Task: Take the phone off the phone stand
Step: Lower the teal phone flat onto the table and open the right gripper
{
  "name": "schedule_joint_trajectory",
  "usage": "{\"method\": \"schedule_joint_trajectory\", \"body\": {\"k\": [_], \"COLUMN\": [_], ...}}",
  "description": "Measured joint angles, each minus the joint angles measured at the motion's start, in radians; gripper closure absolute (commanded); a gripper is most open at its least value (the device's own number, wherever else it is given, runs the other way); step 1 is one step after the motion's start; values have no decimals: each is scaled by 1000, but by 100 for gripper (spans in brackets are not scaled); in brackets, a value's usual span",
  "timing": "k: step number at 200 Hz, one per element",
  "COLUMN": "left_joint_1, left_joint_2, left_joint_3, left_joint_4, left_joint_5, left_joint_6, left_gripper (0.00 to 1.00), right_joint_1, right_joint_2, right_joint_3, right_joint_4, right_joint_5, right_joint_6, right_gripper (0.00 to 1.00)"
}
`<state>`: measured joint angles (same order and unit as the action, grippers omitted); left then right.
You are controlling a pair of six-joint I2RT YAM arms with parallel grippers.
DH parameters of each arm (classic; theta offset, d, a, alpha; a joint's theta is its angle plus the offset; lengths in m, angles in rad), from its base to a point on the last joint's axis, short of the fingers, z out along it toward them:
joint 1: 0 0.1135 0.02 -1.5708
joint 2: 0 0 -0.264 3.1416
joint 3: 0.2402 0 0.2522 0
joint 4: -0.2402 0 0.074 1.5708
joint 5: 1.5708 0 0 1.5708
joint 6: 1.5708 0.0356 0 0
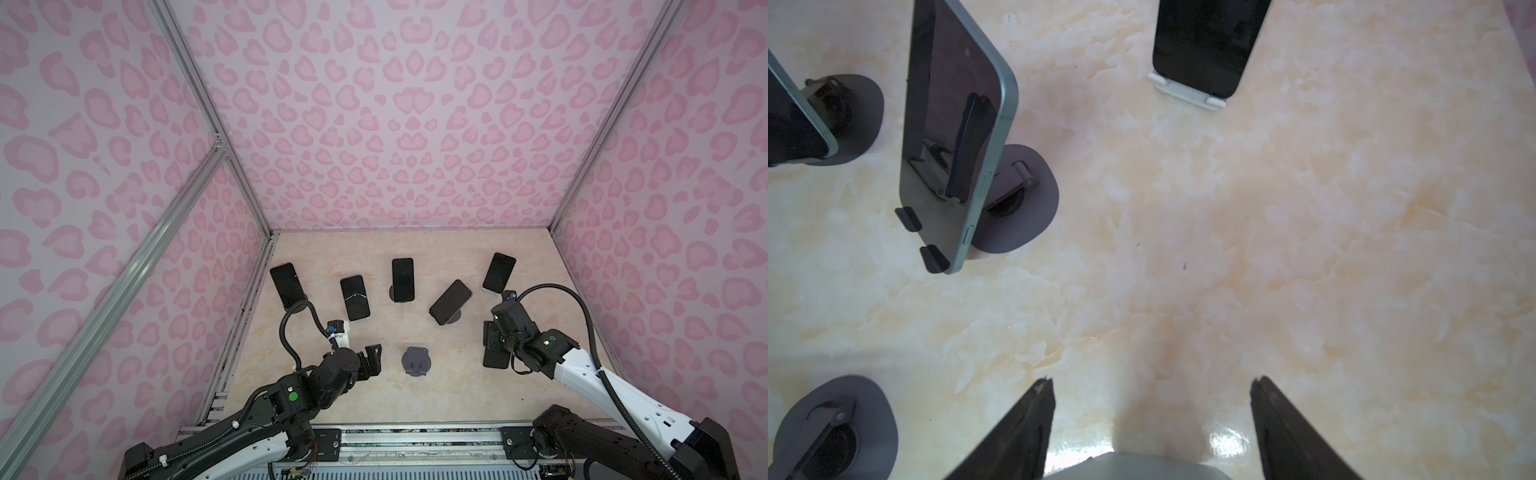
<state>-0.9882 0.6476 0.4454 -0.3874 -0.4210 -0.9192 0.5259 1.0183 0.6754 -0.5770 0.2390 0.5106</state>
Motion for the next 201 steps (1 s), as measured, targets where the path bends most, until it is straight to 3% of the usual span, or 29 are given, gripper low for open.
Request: {"method": "schedule_joint_trajectory", "body": {"k": [65, 201], "left_joint_1": [45, 86], "left_joint_2": [33, 217], "left_joint_3": [2, 106], "left_joint_4": [35, 102], "left_joint_5": [40, 104], "left_joint_6": [27, 101], "left_gripper": [4, 4], "right_joint_1": [-97, -170], "right_joint_2": [90, 373], "right_joint_3": [41, 115], "right_joint_4": [19, 101], "right_joint_5": [-103, -204], "right_joint_6": [-56, -114], "right_gripper": [40, 42]}}
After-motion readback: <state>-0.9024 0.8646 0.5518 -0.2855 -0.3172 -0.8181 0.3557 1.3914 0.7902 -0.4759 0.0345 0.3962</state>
